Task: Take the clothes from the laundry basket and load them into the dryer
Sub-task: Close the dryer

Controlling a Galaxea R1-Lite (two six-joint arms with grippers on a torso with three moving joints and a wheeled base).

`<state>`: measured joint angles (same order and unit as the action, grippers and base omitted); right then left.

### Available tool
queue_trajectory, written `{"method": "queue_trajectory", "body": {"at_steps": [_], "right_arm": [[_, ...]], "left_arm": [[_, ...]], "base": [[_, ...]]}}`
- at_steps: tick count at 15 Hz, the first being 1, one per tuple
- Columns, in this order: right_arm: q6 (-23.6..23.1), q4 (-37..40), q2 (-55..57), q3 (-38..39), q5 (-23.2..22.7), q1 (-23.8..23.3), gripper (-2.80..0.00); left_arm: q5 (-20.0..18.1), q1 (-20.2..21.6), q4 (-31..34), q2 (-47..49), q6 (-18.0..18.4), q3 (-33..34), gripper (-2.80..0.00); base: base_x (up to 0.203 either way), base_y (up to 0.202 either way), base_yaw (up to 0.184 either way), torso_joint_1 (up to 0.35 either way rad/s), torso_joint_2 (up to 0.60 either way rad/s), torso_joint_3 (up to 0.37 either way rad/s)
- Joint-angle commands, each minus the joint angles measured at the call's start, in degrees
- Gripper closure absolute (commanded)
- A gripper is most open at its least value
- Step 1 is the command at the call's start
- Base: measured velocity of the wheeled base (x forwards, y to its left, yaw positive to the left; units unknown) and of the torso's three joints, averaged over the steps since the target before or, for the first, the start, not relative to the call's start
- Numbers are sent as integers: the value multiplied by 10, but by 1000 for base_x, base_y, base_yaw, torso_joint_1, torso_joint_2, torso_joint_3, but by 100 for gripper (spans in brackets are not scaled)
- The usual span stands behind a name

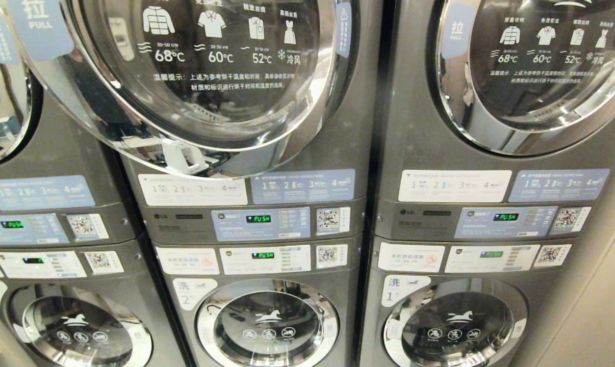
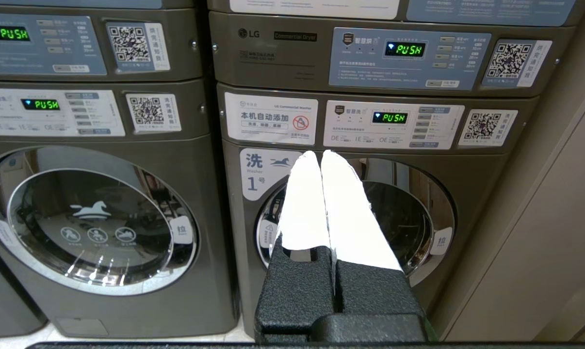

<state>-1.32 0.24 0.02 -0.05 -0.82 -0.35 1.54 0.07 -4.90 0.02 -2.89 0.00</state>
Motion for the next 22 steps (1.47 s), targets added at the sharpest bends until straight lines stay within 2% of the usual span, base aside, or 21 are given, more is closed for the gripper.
{"method": "queue_trajectory", "body": {"at_steps": [1,3,6,9,13,16,22], "right_arm": [[2,1,0,0,0,0,0],[2,1,0,0,0,0,0],[-6,4,0,-1,-2,0,0],[0,1,0,0,-1,0,0],[-5,1,0,0,-2,0,0],[-1,2,0,0,-1,0,0],[-3,2,0,0,-1,0,0]], "left_arm": [[0,0,-1,-1,1,17,0],[-10,0,-12,-1,3,3,0],[-75,-2,-24,70,1,-135,0],[-90,-1,-48,284,-11,-275,0],[-94,1,-167,551,-20,-405,0],[-96,2,-256,684,-23,-472,0],[-96,10,-325,806,-24,-521,0]], "base": [[0,0,0,0,0,0],[0,0,0,0,0,0],[0,0,0,0,0,0],[0,0,0,0,0,0],[0,0,0,0,0,0],[0,0,0,0,0,0],[0,0,0,0,0,0]]}}
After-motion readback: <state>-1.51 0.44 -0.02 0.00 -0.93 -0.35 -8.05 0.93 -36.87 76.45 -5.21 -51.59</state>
